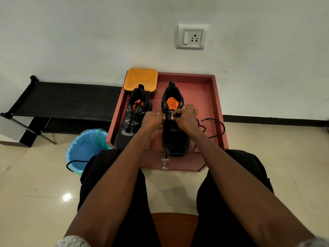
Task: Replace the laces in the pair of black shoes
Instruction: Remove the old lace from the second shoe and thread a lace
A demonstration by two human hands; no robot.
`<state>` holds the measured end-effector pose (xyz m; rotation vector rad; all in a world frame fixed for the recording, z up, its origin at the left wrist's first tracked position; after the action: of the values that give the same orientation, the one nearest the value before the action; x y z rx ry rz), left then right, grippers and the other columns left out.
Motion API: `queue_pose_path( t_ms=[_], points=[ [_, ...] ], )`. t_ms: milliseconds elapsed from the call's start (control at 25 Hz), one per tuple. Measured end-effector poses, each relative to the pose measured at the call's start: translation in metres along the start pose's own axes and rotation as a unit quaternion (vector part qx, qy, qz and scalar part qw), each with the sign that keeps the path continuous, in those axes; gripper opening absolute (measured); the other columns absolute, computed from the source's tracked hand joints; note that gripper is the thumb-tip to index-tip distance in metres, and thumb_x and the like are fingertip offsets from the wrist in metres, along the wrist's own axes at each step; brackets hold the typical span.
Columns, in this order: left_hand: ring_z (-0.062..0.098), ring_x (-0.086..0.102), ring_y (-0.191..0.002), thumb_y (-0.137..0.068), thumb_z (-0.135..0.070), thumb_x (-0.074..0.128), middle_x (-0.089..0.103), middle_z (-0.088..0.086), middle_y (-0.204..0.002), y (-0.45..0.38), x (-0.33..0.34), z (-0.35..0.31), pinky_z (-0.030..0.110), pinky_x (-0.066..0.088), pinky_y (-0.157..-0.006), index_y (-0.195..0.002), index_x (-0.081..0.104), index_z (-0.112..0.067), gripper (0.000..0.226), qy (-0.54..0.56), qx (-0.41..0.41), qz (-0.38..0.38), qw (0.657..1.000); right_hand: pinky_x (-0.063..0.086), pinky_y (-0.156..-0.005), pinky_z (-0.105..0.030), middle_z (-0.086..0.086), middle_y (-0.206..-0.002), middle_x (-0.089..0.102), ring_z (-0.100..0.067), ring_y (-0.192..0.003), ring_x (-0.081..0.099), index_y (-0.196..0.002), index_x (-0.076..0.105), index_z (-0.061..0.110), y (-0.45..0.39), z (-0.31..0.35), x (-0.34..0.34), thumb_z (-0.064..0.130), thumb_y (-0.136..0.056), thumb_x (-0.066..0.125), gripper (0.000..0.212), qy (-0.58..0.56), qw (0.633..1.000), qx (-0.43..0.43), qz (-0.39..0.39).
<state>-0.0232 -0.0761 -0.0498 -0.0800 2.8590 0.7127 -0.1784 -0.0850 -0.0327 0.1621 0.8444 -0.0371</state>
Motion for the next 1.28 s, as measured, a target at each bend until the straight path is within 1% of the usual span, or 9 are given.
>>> queue_pose_path(
  t_ms=[160,440,560,720,840,960,1120,1200,1280],
  points=[
    [0.018,0.067,-0.089,-0.087,-0.005,0.07,0.07,0.01,-0.094,-0.001,-0.001,0.0,0.027,0.057,-0.066,-0.096,0.071,0.002,0.011,0.0,0.021,0.007,1.0,0.037,-0.106,-0.044,-0.007,-0.123,0.035,-0.028,-0.119,0.031,-0.091,0.071,0.025,-0.001,-0.004,0.002,0.023,-0.091,0.067,0.005,-0.006,1.0,0.019,0.001],
    [0.02,0.066,-0.073,-0.09,-0.013,0.062,0.069,0.009,-0.077,-0.001,-0.012,-0.006,0.043,0.057,-0.071,-0.072,0.065,-0.006,0.019,-0.11,0.07,-0.06,0.99,0.043,-0.1,-0.049,-0.014,-0.123,0.047,-0.034,-0.117,0.043,-0.118,0.071,0.015,-0.002,0.001,-0.012,0.015,-0.097,0.051,0.029,0.069,0.997,-0.034,-0.034],
    [0.023,0.066,-0.065,-0.1,-0.004,0.04,0.067,0.013,-0.074,0.011,-0.033,-0.013,0.037,0.055,-0.063,-0.08,0.056,-0.003,0.025,0.113,0.019,-0.082,0.99,0.047,-0.096,-0.048,-0.016,-0.122,0.054,-0.034,-0.112,0.052,-0.122,0.07,0.014,-0.004,-0.003,-0.017,0.009,-0.094,0.05,0.035,0.049,0.997,-0.046,-0.043],
    [0.021,0.073,-0.09,-0.102,-0.002,0.041,0.067,0.016,-0.109,0.032,-0.112,-0.032,0.031,0.06,-0.076,-0.114,0.045,-0.007,0.014,0.43,0.131,-0.29,0.845,0.05,-0.088,-0.039,-0.016,-0.121,0.055,-0.033,-0.101,0.059,-0.122,0.069,0.014,-0.007,-0.004,-0.015,0.006,-0.094,0.046,0.038,0.036,0.998,-0.042,0.005],
    [0.02,0.072,-0.088,-0.102,-0.011,0.046,0.06,0.01,-0.123,0.038,-0.114,-0.038,0.025,0.059,-0.069,-0.128,0.04,-0.01,0.027,0.301,0.161,-0.317,0.885,0.042,-0.082,-0.029,-0.017,-0.125,0.053,-0.033,-0.105,0.057,-0.123,0.069,0.012,-0.009,-0.006,-0.017,-0.002,-0.091,0.041,0.045,0.025,0.999,-0.038,0.027],
    [0.022,0.071,-0.077,-0.097,-0.009,0.054,0.056,-0.004,-0.113,0.021,-0.048,-0.041,0.032,0.06,-0.066,-0.14,0.038,-0.014,0.046,0.001,0.155,-0.127,0.98,0.043,-0.083,-0.028,-0.018,-0.125,0.054,-0.033,-0.108,0.057,-0.123,0.069,0.01,-0.011,-0.006,-0.018,-0.007,-0.088,0.04,0.049,0.01,0.998,-0.037,0.043],
    [0.025,0.07,-0.073,-0.092,-0.019,0.061,0.068,0.0,-0.09,0.008,0.004,-0.023,0.046,0.059,-0.075,-0.104,0.063,-0.018,0.012,-0.33,0.165,0.009,0.929,0.051,-0.091,-0.037,-0.018,-0.126,0.055,-0.032,-0.108,0.058,-0.122,0.07,0.011,-0.009,-0.006,-0.021,-0.008,-0.084,0.041,0.051,-0.007,0.998,-0.045,0.046],
    [0.027,0.068,-0.067,-0.094,-0.02,0.058,0.068,0.006,-0.075,0.008,-0.004,-0.026,0.046,0.059,-0.072,-0.078,0.063,-0.015,0.017,-0.354,0.177,-0.027,0.918,0.051,-0.095,-0.042,-0.017,-0.128,0.056,-0.032,-0.11,0.058,-0.122,0.07,0.012,-0.008,-0.007,-0.022,-0.009,-0.083,0.041,0.053,-0.008,0.998,-0.048,0.047],
    [0.023,0.068,-0.061,-0.095,-0.016,0.056,0.068,0.008,-0.072,0.013,-0.023,-0.037,0.04,0.059,-0.067,-0.08,0.068,-0.011,0.02,-0.269,0.175,-0.077,0.944,0.051,-0.096,-0.044,-0.015,-0.13,0.056,-0.031,-0.112,0.057,-0.122,0.07,0.013,-0.008,-0.008,-0.023,-0.009,-0.083,0.039,0.055,-0.003,0.998,-0.048,0.05]
  ],
)
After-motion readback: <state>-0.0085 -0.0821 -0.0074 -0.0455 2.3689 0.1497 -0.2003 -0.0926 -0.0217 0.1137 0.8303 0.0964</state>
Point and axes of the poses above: each hand's wrist, its own y-axis away from the middle knuckle, its own x-axis out of the palm, z = x × y, the point moved 9 cm from there along -y, towards the middle knuckle
